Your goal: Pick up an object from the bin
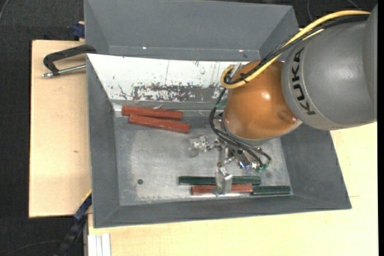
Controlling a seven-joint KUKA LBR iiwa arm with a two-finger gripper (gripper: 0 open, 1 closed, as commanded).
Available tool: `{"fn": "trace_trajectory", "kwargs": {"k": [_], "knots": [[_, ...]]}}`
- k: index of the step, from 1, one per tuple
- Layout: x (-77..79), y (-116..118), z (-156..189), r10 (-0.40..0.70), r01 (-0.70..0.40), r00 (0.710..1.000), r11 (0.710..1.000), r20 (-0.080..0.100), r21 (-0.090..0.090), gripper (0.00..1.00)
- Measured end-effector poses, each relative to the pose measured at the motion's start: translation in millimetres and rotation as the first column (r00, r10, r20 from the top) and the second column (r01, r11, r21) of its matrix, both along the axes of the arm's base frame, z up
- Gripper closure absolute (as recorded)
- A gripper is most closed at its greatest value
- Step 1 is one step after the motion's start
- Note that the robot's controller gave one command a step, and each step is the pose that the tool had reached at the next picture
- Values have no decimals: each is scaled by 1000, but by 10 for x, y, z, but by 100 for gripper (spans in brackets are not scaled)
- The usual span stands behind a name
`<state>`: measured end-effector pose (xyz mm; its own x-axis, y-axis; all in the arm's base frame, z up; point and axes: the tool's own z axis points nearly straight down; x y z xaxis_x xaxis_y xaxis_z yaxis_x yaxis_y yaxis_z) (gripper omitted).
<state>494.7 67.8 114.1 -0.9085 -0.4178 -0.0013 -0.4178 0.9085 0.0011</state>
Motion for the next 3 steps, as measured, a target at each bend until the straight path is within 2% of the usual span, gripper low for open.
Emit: {"fn": "trace_trajectory", "kwargs": {"k": [1,2,3], "knots": [[-35,-131,-440,141,-141,990,990,-1,-1,0],[-29,-125,-433,141,-141,990,990,1,-1,0],[-19,-123,-420,140,-140,990,990,3,-1,100]]}}
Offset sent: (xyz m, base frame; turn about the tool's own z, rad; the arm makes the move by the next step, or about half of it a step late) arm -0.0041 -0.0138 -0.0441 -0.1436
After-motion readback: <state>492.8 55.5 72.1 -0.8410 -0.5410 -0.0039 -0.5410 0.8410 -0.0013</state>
